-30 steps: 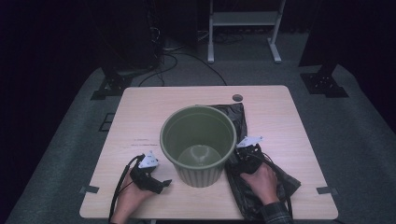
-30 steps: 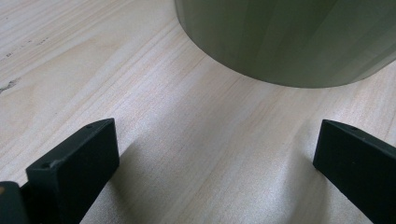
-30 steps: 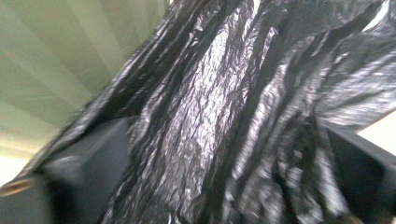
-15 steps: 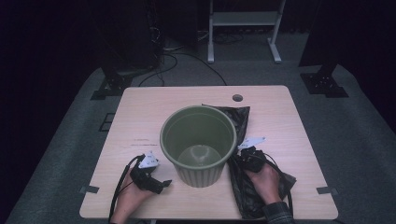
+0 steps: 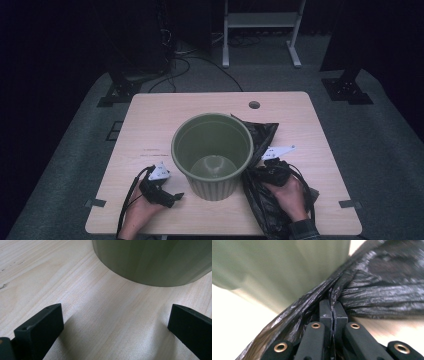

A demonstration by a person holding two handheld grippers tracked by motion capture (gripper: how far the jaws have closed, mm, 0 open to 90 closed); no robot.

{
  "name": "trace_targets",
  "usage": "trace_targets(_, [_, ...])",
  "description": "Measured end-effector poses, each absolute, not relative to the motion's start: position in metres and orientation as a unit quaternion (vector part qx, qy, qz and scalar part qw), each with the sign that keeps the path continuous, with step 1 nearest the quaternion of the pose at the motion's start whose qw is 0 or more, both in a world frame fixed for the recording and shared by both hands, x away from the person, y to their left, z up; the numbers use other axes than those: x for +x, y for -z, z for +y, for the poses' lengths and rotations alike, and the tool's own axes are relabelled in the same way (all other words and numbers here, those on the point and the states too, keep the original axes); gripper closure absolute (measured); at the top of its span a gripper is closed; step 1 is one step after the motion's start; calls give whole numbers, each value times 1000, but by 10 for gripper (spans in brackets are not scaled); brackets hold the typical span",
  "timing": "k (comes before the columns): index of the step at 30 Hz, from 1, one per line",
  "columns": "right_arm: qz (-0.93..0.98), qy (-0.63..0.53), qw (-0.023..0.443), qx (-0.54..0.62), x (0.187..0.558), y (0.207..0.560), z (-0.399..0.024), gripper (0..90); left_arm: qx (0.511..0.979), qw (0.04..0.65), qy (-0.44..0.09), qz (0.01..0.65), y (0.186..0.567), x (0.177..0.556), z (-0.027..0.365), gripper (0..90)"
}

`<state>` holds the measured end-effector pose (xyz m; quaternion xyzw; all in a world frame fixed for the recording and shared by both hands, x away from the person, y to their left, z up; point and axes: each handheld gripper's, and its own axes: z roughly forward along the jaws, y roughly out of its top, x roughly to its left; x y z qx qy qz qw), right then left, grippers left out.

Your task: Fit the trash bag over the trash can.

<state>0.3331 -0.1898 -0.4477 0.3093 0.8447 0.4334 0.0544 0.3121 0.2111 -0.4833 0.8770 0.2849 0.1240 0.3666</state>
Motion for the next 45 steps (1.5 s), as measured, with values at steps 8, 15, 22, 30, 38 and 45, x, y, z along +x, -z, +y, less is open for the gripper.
trace_targets(8, [853,-450,33,264,324,426,-188,885,877,367,-124,285,483,312,211,0])
trace_targets(15, [843,-487,15,228,318,402,-193,885,877,367,-124,285,483,312,211,0])
trace_targets(22, [829,-522,-9,200,314,387,-197,885,878,365,-124,283,483,312,211,0])
trace_targets(30, [818,-552,-17,161,304,365,-201,883,878,365,-124,283,483,312,211,0])
trace_targets(38, [830,-541,-5,135,295,344,-201,882,878,365,-124,283,483,312,211,0])
trace_targets(45, [826,-549,-7,126,291,339,-207,882,878,365,-124,283,483,312,211,0])
